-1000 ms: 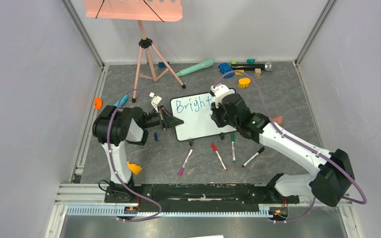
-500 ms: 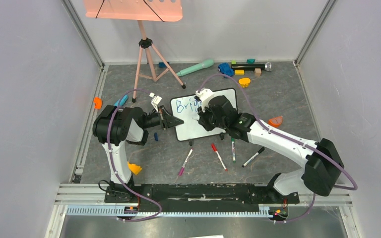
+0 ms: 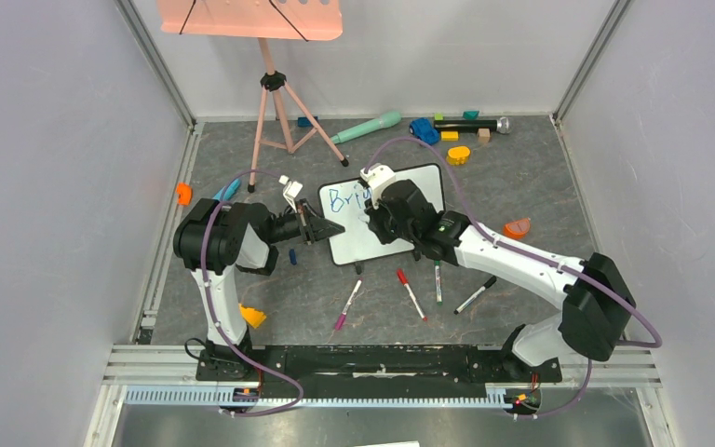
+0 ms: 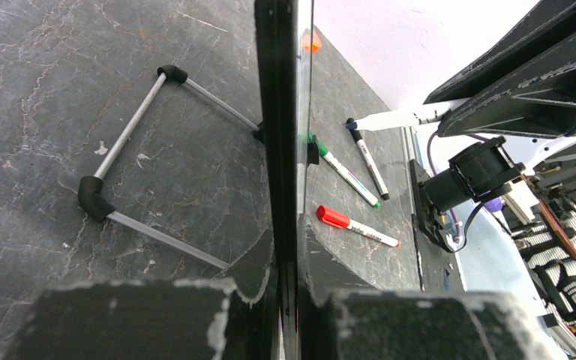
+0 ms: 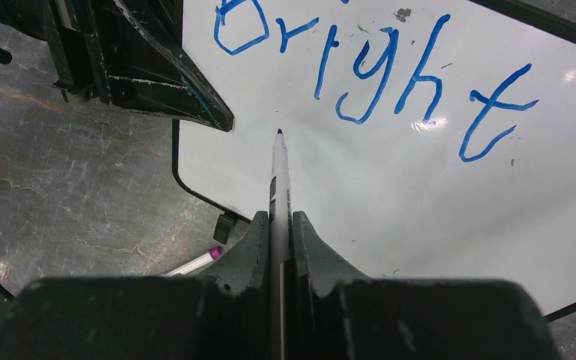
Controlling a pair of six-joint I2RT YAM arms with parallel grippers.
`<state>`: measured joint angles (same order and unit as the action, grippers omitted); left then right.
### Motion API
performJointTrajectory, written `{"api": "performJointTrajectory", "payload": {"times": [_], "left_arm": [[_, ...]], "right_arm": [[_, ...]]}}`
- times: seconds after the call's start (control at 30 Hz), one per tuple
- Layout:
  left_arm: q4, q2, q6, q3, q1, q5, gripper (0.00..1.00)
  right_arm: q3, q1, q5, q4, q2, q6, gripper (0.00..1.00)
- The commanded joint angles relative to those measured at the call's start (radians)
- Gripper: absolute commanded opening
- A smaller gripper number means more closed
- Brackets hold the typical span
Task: Write a sentence on the whiteboard
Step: Pick up the sentence from the whiteboard.
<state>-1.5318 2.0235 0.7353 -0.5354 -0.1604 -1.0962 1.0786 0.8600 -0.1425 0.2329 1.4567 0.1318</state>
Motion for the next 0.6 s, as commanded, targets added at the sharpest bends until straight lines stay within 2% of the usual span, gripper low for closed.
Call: {"api": "performJointTrajectory", "payload": {"times": [0.0, 0.57], "left_arm": [[-0.025, 0.053, -0.149, 0.028, 0.002, 0.13, 0.03], [-0.025, 0.061, -0.155, 0.022, 0.002, 0.114, 0.03]], "right_arm": [[0.027, 0.009, -0.034, -0.059, -0.005, 0.017, 0.0], [0.067, 0.009, -0.016, -0.061, 0.051, 0.005, 0.0]]}}
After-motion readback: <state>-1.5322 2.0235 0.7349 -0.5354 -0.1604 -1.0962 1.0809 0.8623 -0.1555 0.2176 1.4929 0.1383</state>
